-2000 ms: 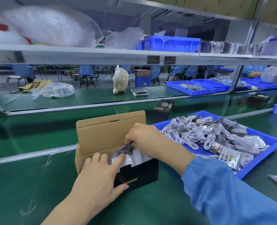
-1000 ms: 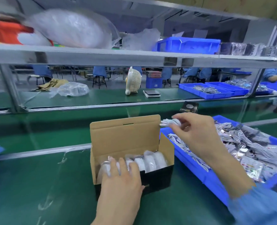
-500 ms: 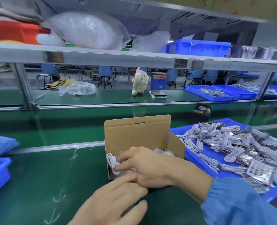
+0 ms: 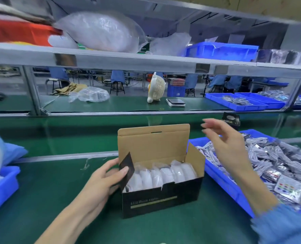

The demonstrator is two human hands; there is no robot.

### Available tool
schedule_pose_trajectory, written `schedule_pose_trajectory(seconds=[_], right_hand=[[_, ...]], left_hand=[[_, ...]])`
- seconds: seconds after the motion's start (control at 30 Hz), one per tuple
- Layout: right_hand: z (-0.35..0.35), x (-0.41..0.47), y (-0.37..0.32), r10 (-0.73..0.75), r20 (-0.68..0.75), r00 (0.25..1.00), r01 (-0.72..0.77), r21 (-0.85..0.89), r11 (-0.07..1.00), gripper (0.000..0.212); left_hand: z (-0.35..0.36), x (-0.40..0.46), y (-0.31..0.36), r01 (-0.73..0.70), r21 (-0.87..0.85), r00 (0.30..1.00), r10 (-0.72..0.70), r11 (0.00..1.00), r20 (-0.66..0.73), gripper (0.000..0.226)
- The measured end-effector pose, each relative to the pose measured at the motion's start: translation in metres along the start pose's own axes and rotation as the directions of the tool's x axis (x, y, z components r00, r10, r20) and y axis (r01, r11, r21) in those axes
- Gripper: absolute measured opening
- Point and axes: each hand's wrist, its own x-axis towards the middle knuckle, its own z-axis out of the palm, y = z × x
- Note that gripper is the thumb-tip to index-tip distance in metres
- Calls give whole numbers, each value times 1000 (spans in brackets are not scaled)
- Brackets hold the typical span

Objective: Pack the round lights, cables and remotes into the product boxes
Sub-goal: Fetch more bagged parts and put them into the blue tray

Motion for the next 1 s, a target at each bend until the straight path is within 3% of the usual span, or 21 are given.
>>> schedule_pose_trajectory(seconds=[0.03, 0.07, 0.13, 0.17, 0.27, 0.37, 0.4, 0.47, 0.6, 0.77, 0.87, 1.0], right_hand=[[-14, -1, 18, 234, 95, 967, -241, 68, 968, 39], [-20, -6, 35, 386, 287, 877, -432, 117, 894, 49], [-15, -14, 54, 441, 556, 705, -603, 141, 786, 56], [-11, -17, 56, 413, 605, 681, -607, 149, 781, 59], [-2, -26, 50, 296, 646, 703, -545, 223, 808, 58], [11, -48, 48, 145, 495, 857, -303, 254, 919, 29], [15, -58, 47, 92, 465, 881, -226, 242, 944, 24], [14, -74, 45, 5, 473, 881, -113, 201, 973, 16], [5, -81, 35, 25, 521, 853, -135, 174, 975, 51], [15, -80, 31, 48, 368, 929, -119, 171, 978, 27], [9, -87, 35, 12, 423, 906, -68, 117, 991, 23], [4, -98, 33, 0, 455, 890, 0, -1, 1000, 26]], left_hand=[[2, 0, -4, -20, 26, 1000, 20, 999, -23, 47], [4, 1, -7, -47, 61, 998, 49, 997, -41, 46], [7, 3, -8, -120, 116, 991, 125, 986, -37, 56], [7, 4, -7, -163, 113, 986, 166, 980, -18, 65], [2, 3, -6, -322, 126, 947, 319, 938, 48, 67], [-4, -4, -8, -454, 224, 891, 437, 862, 123, 29], [-5, -6, -10, -471, 275, 882, 444, 838, 159, 28], [-6, -11, -15, -475, 340, 880, 433, 812, 195, 34], [4, -18, -16, -492, 408, 867, 477, 769, 145, 30], [4, -15, -8, -514, 467, 848, 509, 720, 149, 34], [0, -17, -10, -548, 473, 831, 510, 690, 221, 34], [-5, -20, -13, -642, 534, 760, 550, 550, 347, 26]])
